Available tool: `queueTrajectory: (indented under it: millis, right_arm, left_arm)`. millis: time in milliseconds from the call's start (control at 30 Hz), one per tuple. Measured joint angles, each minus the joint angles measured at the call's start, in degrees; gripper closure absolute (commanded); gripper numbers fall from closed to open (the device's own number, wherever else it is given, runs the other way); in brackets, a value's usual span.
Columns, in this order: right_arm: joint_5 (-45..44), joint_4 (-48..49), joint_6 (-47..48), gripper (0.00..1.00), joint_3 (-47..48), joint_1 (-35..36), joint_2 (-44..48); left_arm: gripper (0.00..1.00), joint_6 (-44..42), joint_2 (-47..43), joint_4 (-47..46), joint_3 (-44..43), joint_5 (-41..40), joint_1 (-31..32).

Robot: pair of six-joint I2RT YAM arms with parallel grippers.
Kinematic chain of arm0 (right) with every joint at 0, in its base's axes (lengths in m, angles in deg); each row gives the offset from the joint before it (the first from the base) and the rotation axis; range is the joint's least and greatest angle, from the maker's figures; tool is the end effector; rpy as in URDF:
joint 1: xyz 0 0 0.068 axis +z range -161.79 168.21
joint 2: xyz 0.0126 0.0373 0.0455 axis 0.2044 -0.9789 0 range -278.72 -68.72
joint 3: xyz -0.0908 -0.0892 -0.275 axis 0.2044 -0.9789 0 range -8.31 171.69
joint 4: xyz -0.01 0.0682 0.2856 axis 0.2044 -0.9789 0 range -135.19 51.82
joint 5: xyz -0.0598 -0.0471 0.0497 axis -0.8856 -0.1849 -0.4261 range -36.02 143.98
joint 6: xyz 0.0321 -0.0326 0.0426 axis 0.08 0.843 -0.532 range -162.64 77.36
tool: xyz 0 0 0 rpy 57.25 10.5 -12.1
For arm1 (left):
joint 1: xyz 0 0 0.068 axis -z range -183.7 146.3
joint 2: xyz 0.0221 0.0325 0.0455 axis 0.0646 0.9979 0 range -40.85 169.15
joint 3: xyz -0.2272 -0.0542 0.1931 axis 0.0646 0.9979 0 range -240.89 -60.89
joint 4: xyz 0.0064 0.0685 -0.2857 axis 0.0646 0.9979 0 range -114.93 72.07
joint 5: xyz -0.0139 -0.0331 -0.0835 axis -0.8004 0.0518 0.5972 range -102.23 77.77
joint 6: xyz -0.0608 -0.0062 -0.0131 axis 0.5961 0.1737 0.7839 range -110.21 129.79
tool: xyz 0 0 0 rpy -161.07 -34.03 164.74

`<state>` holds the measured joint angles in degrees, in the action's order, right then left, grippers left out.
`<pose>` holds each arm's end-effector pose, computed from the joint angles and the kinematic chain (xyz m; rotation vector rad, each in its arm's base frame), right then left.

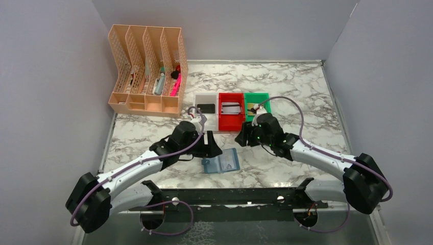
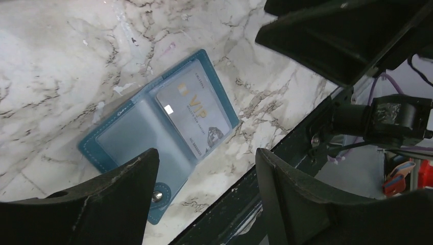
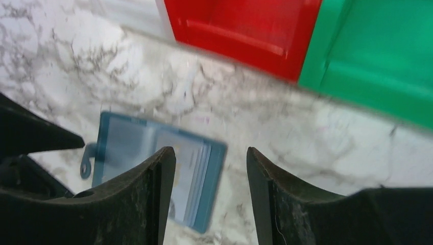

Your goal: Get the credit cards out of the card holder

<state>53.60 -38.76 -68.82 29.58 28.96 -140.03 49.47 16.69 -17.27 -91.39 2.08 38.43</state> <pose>0.2216 0.1907 0.2214 -0.2802 2.2230 0.6508 0.1673 -0.1674 0.2207 0.2056 2.3578 -1.0343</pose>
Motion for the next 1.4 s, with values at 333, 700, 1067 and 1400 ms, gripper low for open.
queueTrajectory:
  millis: [333,700,1067,1400]
  right_arm:
    - [11.13,0.87,-15.72,0.47,-9.33,0.0,0.94]
    - [16.65,4.48,-19.34,0.5,-9.46,0.0,-1.46]
    - [22.43,5.27,-18.93,0.63,-8.2,0.0,-5.68]
    - [25.4,6.23,-18.56,0.69,-5.4,0.0,-12.72]
  left_arm:
    - [0.34,0.2,8.33,-2.91,-2.6,3.54,4.35]
    - [0.39,1.46,9.35,-3.45,-1.62,1.22,5.25]
    - [0.51,2.78,13.88,-4.9,-1.4,-2.43,5.25]
    - [0.59,2.95,19.12,-7.78,-0.09,-2.38,5.27]
